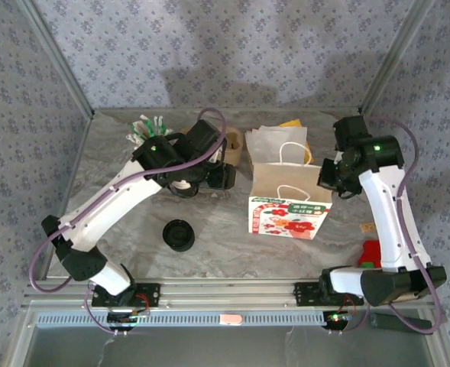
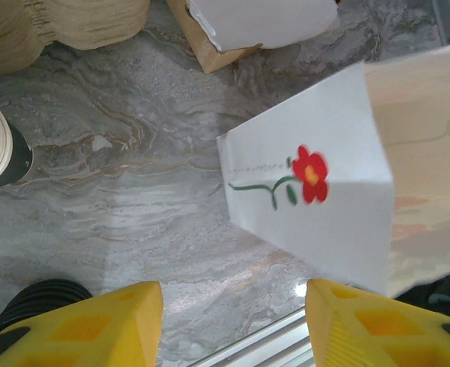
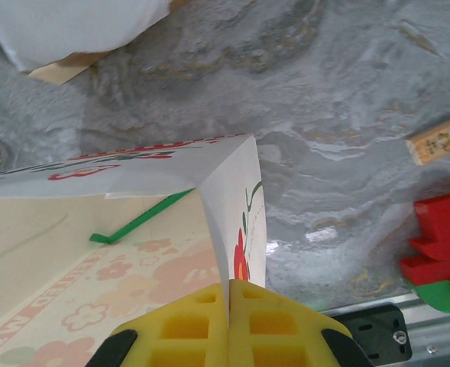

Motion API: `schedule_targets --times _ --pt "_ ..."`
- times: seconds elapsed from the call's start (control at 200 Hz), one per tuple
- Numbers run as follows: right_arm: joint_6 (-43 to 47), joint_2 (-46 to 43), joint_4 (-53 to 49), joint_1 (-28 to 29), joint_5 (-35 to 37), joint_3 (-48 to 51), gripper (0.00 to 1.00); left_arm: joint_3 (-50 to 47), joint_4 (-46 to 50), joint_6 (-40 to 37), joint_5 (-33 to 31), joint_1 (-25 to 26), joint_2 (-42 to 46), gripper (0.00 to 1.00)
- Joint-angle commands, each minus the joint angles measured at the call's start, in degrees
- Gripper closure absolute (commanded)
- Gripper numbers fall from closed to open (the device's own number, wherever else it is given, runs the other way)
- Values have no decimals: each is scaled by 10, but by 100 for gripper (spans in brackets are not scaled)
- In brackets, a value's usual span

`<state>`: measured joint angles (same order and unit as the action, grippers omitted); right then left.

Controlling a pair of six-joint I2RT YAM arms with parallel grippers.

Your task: Pack the takeout coffee

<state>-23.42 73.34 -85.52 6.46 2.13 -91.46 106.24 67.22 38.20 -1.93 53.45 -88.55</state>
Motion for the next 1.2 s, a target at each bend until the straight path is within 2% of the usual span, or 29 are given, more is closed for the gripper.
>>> schedule_targets --times 0.0,0.105,0.455,0.64,1.044,1.194 --pt "26 -16 -20 -47 4 -9 100 -5 -3 -15 -3 -7 27 48" --pt "11 -18 -10 -74 13 -1 100 -26 -8 -16 -5 -14 46 48" --pt "-81 -34 45 -220 -41 23 100 -97 -36 -12 8 -58 109 48" --pt "-146 -30 71 -295 -105 40 100 -132 -56 -15 22 -78 130 49" --pt "-248 -11 112 -378 -124 22 100 -203 -95 -19 58 -132 185 49" --pt "-288 8 136 -402 -165 15 100 -219 -93 -25 69 -152 200 48"
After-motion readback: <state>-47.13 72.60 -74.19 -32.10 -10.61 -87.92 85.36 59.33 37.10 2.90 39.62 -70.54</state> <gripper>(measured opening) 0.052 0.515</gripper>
